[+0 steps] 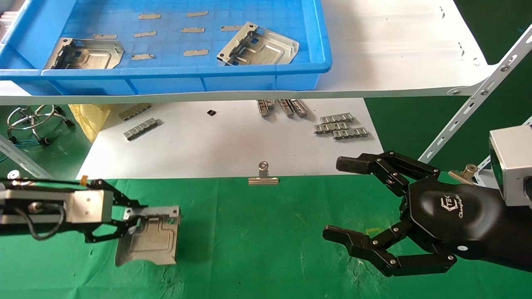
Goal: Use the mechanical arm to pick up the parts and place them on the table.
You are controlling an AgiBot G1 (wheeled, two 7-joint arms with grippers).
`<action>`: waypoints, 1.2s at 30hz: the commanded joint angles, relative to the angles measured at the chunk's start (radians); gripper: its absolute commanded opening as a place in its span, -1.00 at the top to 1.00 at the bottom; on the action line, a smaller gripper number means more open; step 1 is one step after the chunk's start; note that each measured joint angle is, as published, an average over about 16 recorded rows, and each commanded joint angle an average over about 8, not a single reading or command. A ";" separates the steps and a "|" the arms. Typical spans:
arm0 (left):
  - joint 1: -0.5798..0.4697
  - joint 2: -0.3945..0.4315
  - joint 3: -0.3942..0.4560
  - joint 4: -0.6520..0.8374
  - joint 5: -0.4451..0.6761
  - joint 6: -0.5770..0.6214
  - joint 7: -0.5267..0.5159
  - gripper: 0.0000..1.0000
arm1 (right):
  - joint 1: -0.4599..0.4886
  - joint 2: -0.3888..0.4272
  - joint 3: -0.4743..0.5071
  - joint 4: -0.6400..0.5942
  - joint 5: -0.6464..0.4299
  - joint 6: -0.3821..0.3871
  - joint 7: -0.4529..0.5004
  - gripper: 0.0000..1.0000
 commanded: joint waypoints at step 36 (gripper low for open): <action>0.078 0.053 -0.096 0.317 -0.479 0.380 -0.088 -1.00 | 0.000 0.000 0.000 0.000 0.000 0.000 0.000 -1.00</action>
